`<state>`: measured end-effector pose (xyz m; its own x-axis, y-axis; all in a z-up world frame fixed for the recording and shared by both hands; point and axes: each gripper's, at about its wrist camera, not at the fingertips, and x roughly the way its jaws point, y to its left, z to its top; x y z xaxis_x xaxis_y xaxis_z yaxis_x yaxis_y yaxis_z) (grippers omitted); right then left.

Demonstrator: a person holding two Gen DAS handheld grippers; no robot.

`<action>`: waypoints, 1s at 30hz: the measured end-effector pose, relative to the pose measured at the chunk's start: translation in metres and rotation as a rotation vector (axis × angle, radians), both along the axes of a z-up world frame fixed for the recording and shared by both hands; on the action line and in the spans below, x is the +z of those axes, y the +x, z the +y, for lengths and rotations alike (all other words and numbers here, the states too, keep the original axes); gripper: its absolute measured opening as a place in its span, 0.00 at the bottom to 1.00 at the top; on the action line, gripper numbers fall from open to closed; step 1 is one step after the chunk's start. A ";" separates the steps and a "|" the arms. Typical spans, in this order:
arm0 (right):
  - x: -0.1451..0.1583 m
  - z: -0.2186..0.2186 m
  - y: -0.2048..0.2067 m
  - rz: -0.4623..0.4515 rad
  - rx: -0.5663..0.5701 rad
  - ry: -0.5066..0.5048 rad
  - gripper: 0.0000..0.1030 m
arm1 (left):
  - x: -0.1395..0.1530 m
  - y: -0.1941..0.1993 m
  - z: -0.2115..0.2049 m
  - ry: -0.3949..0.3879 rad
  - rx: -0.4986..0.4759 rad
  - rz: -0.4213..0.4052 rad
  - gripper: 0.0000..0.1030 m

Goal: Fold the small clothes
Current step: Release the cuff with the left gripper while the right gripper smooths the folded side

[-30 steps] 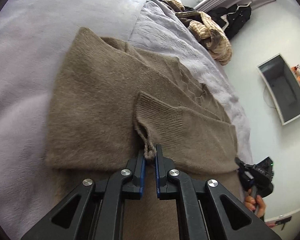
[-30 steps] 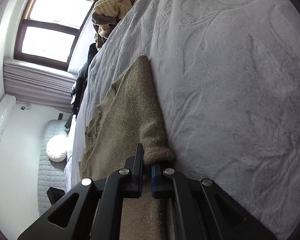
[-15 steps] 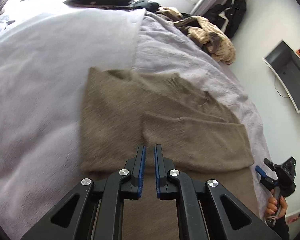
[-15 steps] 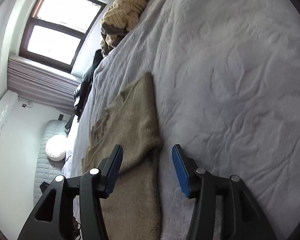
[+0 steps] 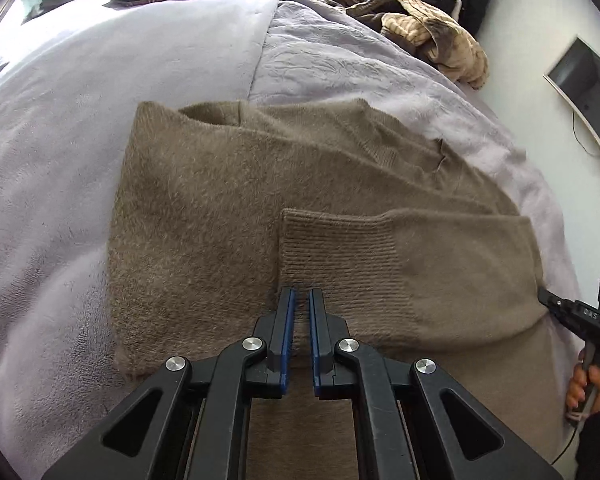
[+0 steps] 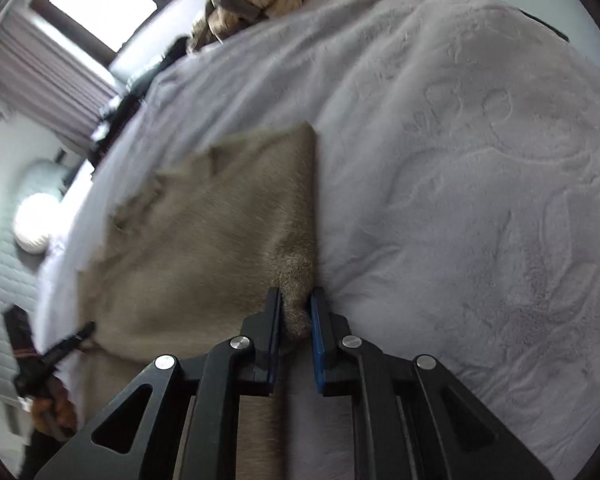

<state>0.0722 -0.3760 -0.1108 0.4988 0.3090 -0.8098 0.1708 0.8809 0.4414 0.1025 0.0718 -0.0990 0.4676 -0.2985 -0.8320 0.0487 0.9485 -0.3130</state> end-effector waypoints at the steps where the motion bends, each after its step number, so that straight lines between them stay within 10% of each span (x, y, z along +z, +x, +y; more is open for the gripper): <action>1: -0.002 -0.002 -0.002 -0.009 -0.016 0.020 0.14 | 0.000 -0.001 0.001 0.005 0.000 -0.002 0.09; 15: 0.056 0.037 -0.037 -0.149 -0.001 -0.041 0.23 | 0.030 -0.025 0.008 0.044 0.028 -0.041 0.09; 22: 0.017 0.072 -0.006 -0.018 0.059 -0.127 0.24 | 0.010 -0.009 -0.022 0.172 -0.015 -0.004 0.09; 30: 0.022 0.063 -0.027 -0.025 0.072 -0.102 0.25 | 0.014 -0.021 -0.016 0.146 -0.007 -0.032 0.09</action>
<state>0.0457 -0.3133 -0.0886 0.4990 0.2609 -0.8264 0.0957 0.9312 0.3518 0.0815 0.0560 -0.0848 0.4929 -0.1790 -0.8515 0.0629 0.9834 -0.1704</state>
